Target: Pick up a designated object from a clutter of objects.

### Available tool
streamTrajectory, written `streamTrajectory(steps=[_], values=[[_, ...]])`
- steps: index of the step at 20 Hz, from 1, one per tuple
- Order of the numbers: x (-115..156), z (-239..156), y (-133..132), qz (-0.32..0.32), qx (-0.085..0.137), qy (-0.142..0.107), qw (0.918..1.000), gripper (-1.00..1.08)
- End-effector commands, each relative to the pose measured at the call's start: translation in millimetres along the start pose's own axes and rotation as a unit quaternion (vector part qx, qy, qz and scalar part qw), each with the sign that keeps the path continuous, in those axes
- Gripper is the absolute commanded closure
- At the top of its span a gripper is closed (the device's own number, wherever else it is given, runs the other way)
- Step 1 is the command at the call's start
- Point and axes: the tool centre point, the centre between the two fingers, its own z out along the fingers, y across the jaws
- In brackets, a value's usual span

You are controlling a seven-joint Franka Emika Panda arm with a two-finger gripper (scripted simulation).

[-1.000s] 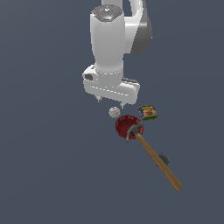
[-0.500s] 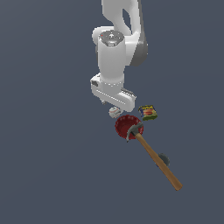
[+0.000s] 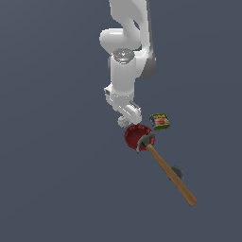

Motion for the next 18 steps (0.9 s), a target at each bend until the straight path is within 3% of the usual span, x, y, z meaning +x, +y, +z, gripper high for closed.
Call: streamTrajectory(steps=[1,10,18], values=[[-8,12,7,0.03,-0.001,0.0,0.9996,-0.92],[-34,43,29,0.116,-0.004,0.0,0.9933,-0.92],[-46,55,40,0.153,-0.005,-0.001,0.9883,-0.92]])
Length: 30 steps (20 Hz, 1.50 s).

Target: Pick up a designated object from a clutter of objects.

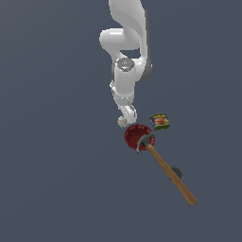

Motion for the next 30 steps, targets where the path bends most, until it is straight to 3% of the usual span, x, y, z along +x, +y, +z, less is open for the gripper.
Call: streamTrajectory(steps=[1,29,30], values=[[-2,2,3,0.008,0.0,0.0,1.0,-0.92],[-2,53,4,0.01,0.0,0.0,0.9999,-0.92],[-2,53,4,0.01,0.0,0.0,0.9999,1.08]])
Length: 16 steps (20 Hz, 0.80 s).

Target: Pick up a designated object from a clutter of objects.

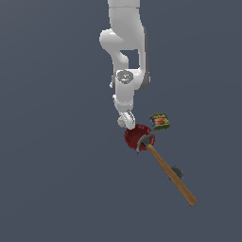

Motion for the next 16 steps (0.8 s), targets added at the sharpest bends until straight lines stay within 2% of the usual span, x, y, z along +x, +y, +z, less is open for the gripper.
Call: streamTrajectory(steps=[1,16], values=[[0.1,0.3,0.0,0.0,0.0,0.0,1.0,1.08],[0.3,-6.4,-0.2,0.0,0.0,0.0,1.0,1.08]])
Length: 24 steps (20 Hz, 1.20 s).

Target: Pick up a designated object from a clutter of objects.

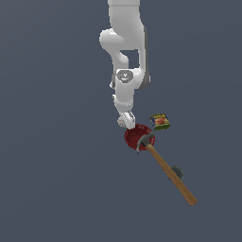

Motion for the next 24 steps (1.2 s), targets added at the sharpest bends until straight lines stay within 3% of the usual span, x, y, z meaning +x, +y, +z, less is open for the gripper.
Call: streamTrajectory(steps=[1,11,24], values=[[0,-5,-1,0.0,0.001,0.0,1.0,1.08],[1,-50,0,0.0,0.001,0.0,1.0,1.08],[3,-148,1,0.0,0.001,0.0,1.0,1.08]])
